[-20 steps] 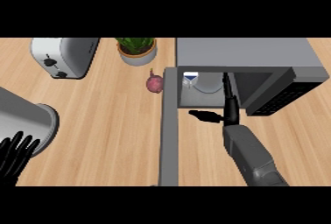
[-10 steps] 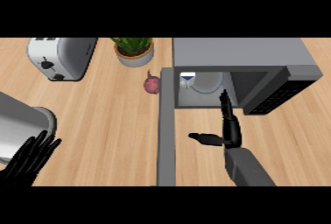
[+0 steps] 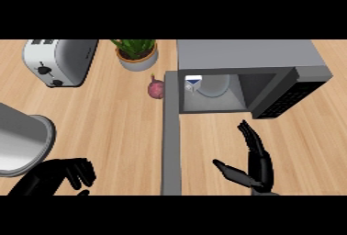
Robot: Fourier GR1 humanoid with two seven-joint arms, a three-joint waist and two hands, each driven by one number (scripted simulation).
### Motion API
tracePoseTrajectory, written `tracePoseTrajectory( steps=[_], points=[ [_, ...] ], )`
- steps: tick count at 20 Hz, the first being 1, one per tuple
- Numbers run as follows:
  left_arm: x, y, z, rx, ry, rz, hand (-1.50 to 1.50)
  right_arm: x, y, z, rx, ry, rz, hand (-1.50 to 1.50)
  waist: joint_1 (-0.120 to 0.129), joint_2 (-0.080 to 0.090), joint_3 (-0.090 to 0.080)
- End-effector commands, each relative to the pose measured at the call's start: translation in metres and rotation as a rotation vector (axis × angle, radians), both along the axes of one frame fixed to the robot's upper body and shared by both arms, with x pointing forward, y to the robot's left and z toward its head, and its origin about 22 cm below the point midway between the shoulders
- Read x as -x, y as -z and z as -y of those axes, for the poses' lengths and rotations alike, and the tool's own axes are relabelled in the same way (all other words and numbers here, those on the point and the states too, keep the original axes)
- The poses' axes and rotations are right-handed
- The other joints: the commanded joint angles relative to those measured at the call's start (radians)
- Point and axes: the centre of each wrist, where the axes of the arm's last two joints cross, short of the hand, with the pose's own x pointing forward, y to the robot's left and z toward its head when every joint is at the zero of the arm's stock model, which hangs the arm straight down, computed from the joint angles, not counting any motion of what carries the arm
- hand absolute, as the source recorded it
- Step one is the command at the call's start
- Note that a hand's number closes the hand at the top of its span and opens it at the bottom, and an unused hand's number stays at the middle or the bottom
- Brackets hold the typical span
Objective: Pick up the milk, place it into the microwave and close the microwave
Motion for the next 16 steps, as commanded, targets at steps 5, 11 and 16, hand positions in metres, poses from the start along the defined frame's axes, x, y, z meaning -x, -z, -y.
tracePoseTrajectory(
  steps=[5,11,16],
  points=[
    [-0.045,0.01,0.052,-0.114,0.067,0.04,1.5,0.043,-0.046,0.034,-0.082,0.054,0.036,-1.5,0.012,0.008,0.001],
    [-0.075,-0.008,0.114,-0.176,0.125,0.098,1.5,0.057,-0.074,0.067,-0.056,0.08,0.068,-1.5,0.014,0.009,0.001],
    [-0.098,-0.005,0.154,-0.239,0.206,0.159,1.5,0.074,-0.087,0.091,0.032,0.073,0.081,-1.5,0.008,0.011,0.001]
  ],
)
